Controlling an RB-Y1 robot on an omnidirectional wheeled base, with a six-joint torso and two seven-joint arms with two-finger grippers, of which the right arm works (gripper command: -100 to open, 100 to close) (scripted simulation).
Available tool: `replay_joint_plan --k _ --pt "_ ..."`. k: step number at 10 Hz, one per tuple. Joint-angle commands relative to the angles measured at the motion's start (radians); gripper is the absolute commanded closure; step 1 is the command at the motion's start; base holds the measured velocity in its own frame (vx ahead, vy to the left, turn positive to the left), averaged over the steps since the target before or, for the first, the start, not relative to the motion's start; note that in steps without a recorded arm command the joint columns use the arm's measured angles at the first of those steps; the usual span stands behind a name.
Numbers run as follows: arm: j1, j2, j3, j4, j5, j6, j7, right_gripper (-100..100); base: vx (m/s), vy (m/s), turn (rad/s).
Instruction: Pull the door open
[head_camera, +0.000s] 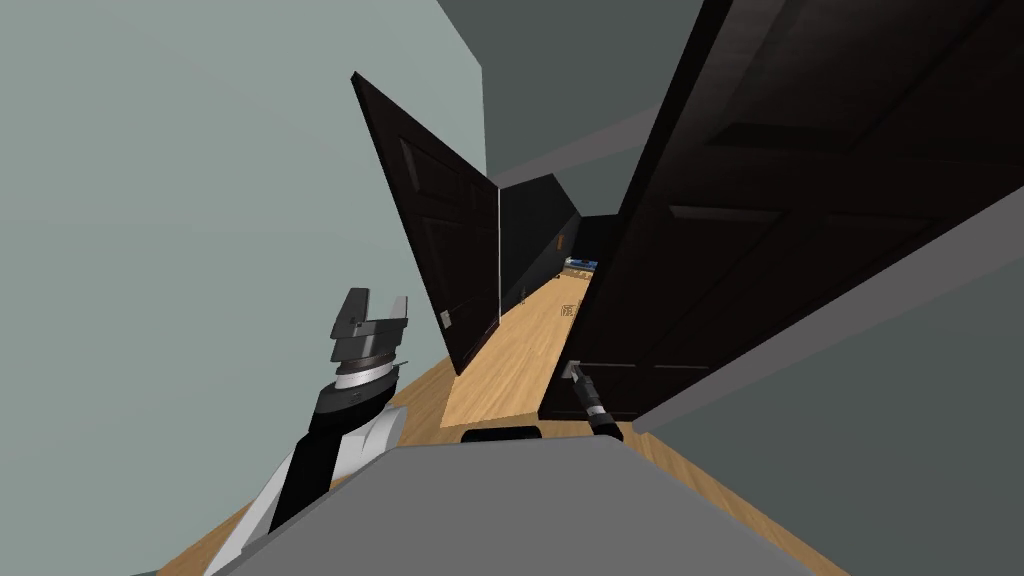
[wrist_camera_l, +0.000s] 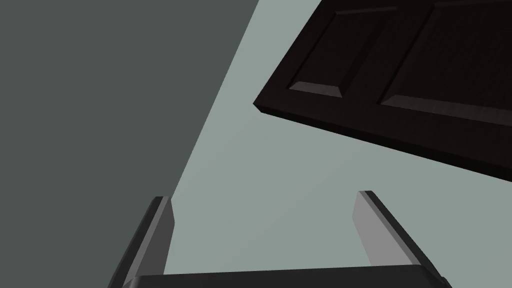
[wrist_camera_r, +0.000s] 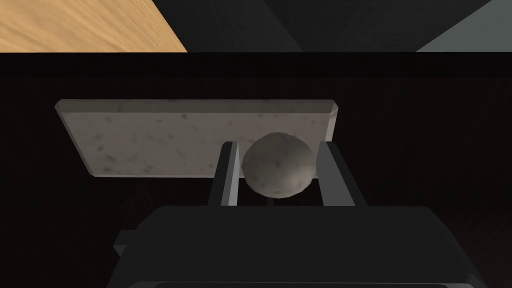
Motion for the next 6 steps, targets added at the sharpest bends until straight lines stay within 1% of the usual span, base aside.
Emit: replay_joint_plan --k 1,2,4,5,6 --pt "0.026 -0.019 0.013 0.004 0.003 -0.033 -0.026 100 -0.195 -0.014 0.171" --pt "0.032 -0.027 0.014 0.008 0.003 -0.043 -0.034 100 -0.182 -0.043 0.129" --pt "0.051 -0.054 0.017 0.021 0.001 -0.079 -0.060 100 -0.165 -0.045 0.169" --pt "0.058 -0.064 0.018 0.026 0.001 -0.092 -0.069 100 -0.154 -0.030 0.134" --pt "0.054 -0.058 0.017 0.023 0.001 -0.079 -0.061 100 -0.070 -0.013 0.022"
